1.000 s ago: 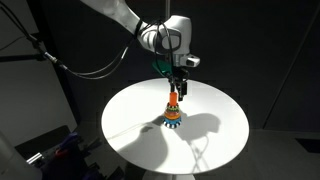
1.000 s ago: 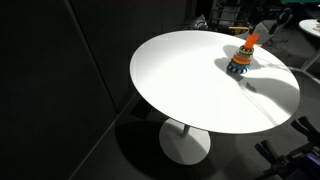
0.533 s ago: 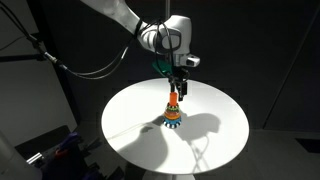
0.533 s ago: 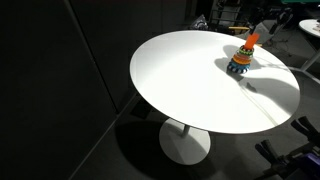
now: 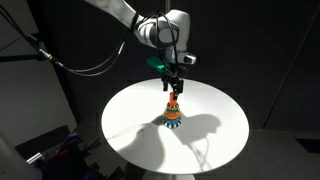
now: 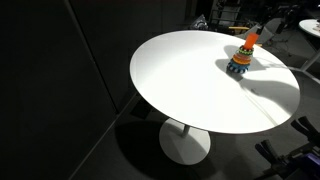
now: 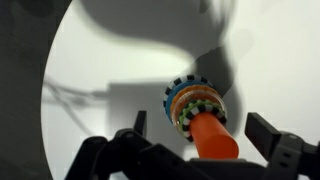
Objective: Pick up the white and black striped ring and place it on the ring stacking rack
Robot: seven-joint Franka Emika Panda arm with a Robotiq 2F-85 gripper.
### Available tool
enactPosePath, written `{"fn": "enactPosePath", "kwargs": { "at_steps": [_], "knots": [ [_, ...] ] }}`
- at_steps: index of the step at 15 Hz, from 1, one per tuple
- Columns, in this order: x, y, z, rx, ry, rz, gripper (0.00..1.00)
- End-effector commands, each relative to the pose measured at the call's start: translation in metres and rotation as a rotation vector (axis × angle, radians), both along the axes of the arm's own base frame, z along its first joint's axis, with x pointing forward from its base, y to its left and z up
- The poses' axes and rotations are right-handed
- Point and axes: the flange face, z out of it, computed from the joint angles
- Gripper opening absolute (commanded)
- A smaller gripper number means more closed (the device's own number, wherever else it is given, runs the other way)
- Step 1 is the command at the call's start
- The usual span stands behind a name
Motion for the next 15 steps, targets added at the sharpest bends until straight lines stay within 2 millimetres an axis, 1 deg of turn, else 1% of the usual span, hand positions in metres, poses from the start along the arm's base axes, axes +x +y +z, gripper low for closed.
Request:
{"fn": "enactPosePath", "kwargs": {
  "at_steps": [1,7,11,14,15],
  "knots": [
    [-0.025,0.000,0.026,0.007,0.011,0.053,1.00],
    [-0.051,0.000,0.061,-0.010,-0.006,0.060,1.00],
    [-0.063,0.001,0.082,-0.010,-0.037,0.059,1.00],
    [-0.067,0.001,0.088,-0.013,-0.053,0.049,1.00],
    [-0.057,0.003,0.082,-0.007,-0.047,0.042,1.00]
  ]
}}
